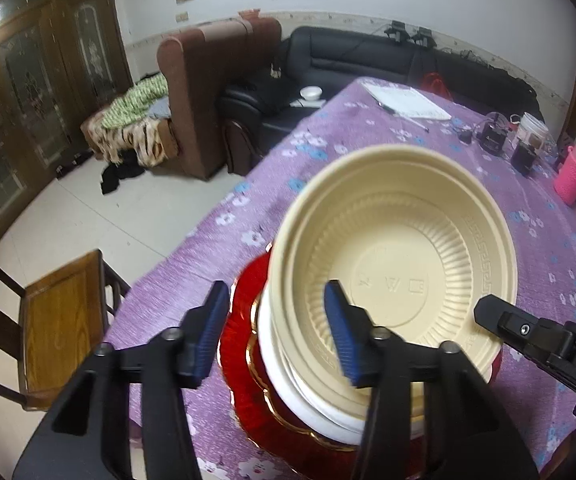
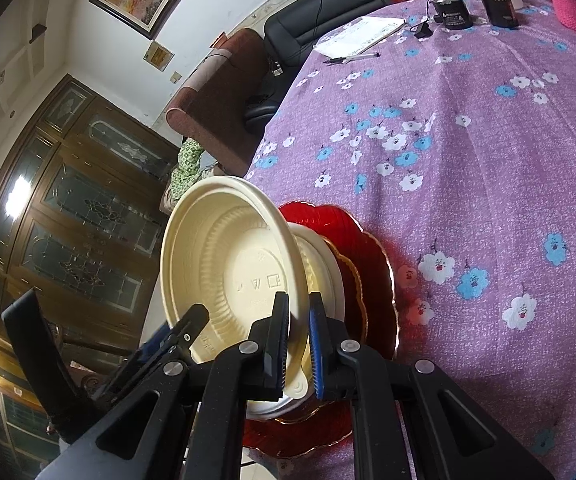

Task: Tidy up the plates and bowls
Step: 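Lower the beige bowl into the nested white bowls with both grippers, then open both grippers and release the beige bowl on the stack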

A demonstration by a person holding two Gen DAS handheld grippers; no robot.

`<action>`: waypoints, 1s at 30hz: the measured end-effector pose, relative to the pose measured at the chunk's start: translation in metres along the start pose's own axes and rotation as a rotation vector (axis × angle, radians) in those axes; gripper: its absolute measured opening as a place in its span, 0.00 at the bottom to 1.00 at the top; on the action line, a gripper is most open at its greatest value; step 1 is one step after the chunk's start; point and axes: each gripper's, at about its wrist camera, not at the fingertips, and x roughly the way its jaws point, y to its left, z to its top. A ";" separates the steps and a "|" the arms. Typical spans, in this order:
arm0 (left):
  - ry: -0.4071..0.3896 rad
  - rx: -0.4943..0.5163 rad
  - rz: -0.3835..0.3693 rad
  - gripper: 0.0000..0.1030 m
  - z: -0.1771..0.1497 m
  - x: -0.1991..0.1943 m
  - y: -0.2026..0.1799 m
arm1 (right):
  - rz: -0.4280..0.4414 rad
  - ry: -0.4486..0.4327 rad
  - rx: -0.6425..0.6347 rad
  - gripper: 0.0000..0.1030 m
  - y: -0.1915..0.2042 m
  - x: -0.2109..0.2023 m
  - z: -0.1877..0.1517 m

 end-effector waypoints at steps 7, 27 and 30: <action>-0.025 -0.001 0.022 0.48 0.003 -0.006 0.005 | -0.010 -0.006 -0.007 0.10 0.000 0.000 0.000; -0.052 -0.025 0.074 0.53 0.007 -0.016 0.022 | -0.187 -0.153 -0.182 0.36 0.028 -0.029 -0.008; -0.060 -0.036 0.084 0.53 0.008 -0.020 0.026 | -0.169 -0.230 -0.203 0.46 0.031 -0.049 -0.008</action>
